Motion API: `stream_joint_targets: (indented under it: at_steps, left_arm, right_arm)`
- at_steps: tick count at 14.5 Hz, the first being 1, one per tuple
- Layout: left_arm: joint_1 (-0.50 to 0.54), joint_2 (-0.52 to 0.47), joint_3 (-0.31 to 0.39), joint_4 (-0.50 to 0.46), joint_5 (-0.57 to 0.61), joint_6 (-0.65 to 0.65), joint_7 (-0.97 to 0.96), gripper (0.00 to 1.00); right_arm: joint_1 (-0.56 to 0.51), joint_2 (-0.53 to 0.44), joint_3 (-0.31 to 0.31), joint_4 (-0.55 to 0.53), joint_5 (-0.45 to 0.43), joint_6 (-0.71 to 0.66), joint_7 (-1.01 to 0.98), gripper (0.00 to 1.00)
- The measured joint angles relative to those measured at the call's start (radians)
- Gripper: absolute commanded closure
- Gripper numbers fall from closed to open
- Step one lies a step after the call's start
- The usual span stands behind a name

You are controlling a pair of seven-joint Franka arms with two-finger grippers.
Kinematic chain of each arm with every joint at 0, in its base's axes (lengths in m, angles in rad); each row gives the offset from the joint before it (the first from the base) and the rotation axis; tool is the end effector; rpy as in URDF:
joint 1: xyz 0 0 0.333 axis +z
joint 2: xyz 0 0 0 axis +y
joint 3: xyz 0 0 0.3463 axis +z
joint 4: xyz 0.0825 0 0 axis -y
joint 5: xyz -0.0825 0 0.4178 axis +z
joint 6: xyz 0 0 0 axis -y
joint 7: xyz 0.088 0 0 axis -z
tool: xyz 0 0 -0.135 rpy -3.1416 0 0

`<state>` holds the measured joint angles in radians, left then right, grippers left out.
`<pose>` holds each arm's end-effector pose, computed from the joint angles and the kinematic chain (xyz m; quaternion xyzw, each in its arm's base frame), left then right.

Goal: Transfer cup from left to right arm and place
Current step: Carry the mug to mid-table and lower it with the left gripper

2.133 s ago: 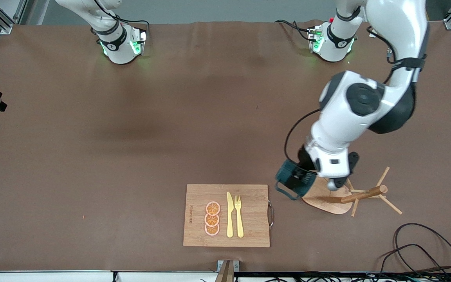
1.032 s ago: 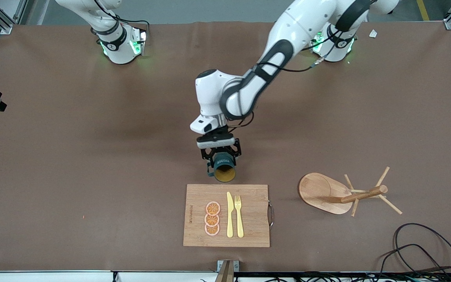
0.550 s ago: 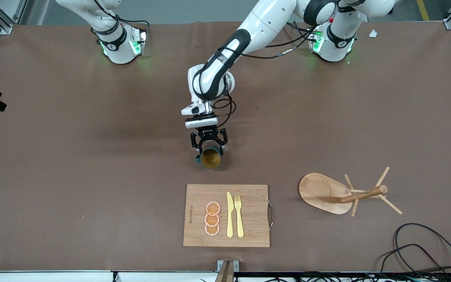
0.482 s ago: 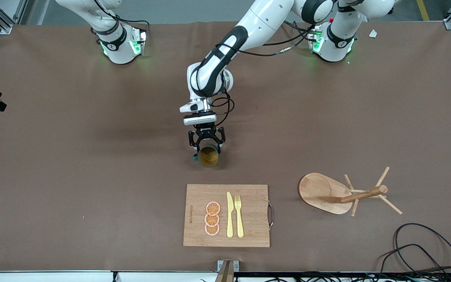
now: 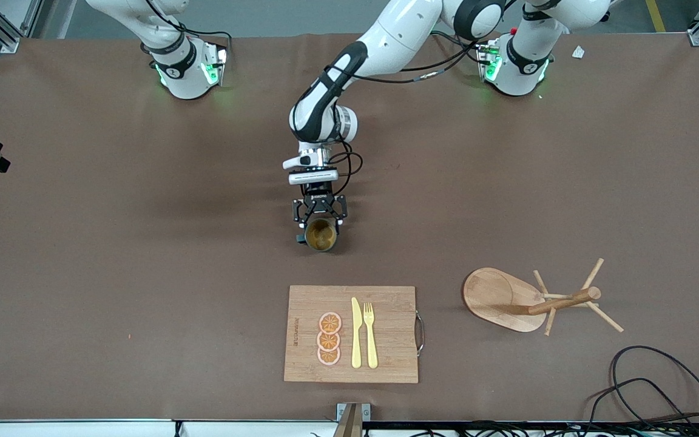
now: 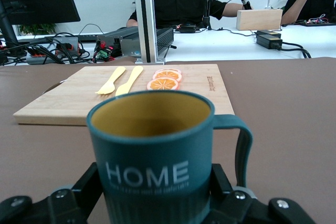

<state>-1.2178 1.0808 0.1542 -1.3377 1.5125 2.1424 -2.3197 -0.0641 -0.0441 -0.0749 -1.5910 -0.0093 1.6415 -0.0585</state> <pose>0.4153 -0.6664 0.0671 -0.8119 -0.0143 -0.5826 0.0352 0.5773 -0.0830 0.6489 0.9981 -0.0401 0.0467 0.0076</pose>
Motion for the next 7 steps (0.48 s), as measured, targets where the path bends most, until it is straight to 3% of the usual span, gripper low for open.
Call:
stream_joint_targets:
  at_steps: [3,7]
  left_arm:
    - [-0.022,0.012,-0.011,0.0,-0.015,0.0,-0.015,0.0]
    - [-0.045,0.011,-0.065,0.015,-0.172,-0.011,-0.027,0.0]
  right_arm:
    - [0.0,0.0,0.0,0.0,0.0,0.0,-0.001,0.0]
    - [0.0,0.0,0.0,0.0,0.0,0.0,-0.001,0.0]
